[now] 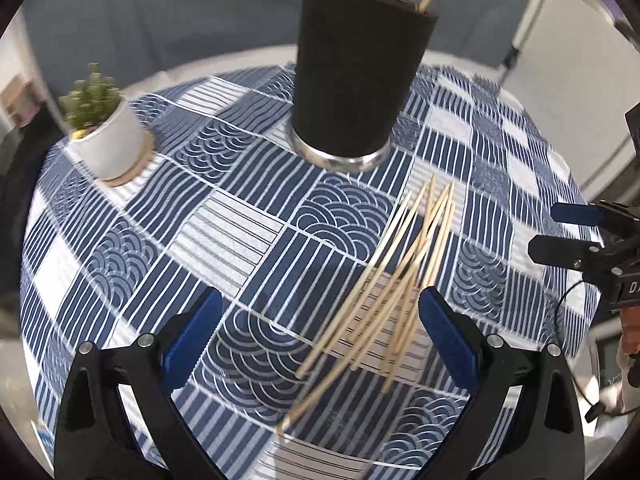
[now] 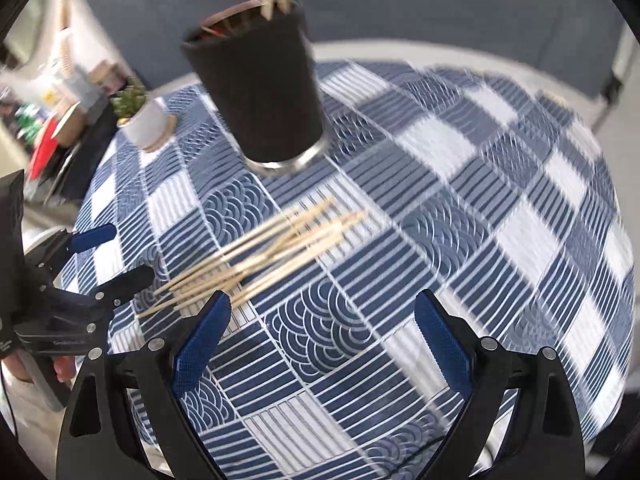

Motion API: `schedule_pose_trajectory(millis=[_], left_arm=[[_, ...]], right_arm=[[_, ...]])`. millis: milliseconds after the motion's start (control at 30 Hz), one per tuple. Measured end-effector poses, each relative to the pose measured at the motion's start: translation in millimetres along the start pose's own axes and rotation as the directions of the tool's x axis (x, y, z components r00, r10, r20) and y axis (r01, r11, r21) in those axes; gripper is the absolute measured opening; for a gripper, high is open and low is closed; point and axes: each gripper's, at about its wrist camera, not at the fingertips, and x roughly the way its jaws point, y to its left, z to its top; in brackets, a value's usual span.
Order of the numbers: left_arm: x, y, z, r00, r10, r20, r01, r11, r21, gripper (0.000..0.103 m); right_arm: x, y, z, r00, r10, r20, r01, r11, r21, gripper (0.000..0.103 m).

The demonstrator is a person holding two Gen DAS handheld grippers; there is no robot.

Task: Organize utensils
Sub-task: 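Withdraw both grippers from the holder and move them back to the stick pile, then grasp another wooden stick with the left gripper while the right gripper grasps one too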

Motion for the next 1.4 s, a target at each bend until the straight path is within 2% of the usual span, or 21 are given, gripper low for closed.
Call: schedule_pose_trajectory(millis=[67, 167, 300, 433, 533, 600, 733, 867, 1033, 1133, 1267, 1333, 1400], left_arm=[[14, 7, 5, 0.999, -0.017, -0.034, 0.018, 0.999, 0.042, 0.096], [31, 9, 9, 0.998, 0.003, -0.059, 0.004, 0.992, 0.13, 0.096], [53, 10, 17, 0.994, -0.031, -0.102, 0.054, 0.969, 0.242, 0.096], [67, 9, 22, 0.991, -0.052, -0.119, 0.087, 0.948, 0.307, 0.096], [73, 9, 26, 0.991, -0.073, -0.109, 0.107, 0.932, 0.346, 0.098], [75, 7, 29, 0.99, -0.086, -0.108, 0.12, 0.922, 0.369, 0.098], [78, 4, 34, 0.989, -0.1, -0.11, 0.136, 0.912, 0.388, 0.097], [81, -4, 36, 0.987, -0.105, -0.12, 0.147, 0.895, 0.42, 0.097], [84, -10, 33, 0.989, -0.077, -0.127, 0.129, 0.872, 0.472, 0.098], [87, -9, 37, 0.989, -0.07, -0.131, 0.123, 0.876, 0.466, 0.098], [88, -7, 40, 0.988, -0.063, -0.139, 0.122, 0.873, 0.471, 0.099], [89, -8, 41, 0.987, -0.061, -0.146, 0.125, 0.871, 0.476, 0.099], [90, -7, 43, 0.988, -0.057, -0.146, 0.12, 0.876, 0.467, 0.099]], right_arm=[[13, 1, -6, 1.0, -0.019, -0.024, 0.02, 0.999, 0.048, 0.089], [27, 5, -12, 0.998, -0.054, -0.041, 0.058, 0.994, 0.091, 0.089], [43, 10, -17, 0.992, -0.122, -0.039, 0.127, 0.979, 0.159, 0.089], [57, 10, -17, 0.991, -0.129, -0.046, 0.137, 0.956, 0.258, 0.089], [64, 9, -17, 0.982, -0.176, -0.062, 0.187, 0.936, 0.298, 0.089], [67, 8, -17, 0.984, -0.166, -0.066, 0.178, 0.929, 0.324, 0.089], [67, 7, -18, 0.985, -0.164, -0.057, 0.173, 0.91, 0.376, 0.089], [71, 11, -15, 0.976, -0.206, -0.066, 0.216, 0.902, 0.375, 0.089], [72, 14, -20, 0.971, -0.233, -0.052, 0.233, 0.886, 0.401, 0.096], [72, 17, -21, 0.969, -0.242, -0.058, 0.243, 0.872, 0.425, 0.096], [76, 20, -15, 0.962, -0.255, -0.096, 0.269, 0.834, 0.482, 0.096], [80, 24, -12, 0.95, -0.288, -0.118, 0.31, 0.835, 0.454, 0.095], [80, 26, -12, 0.95, -0.294, -0.106, 0.309, 0.833, 0.46, 0.096]])
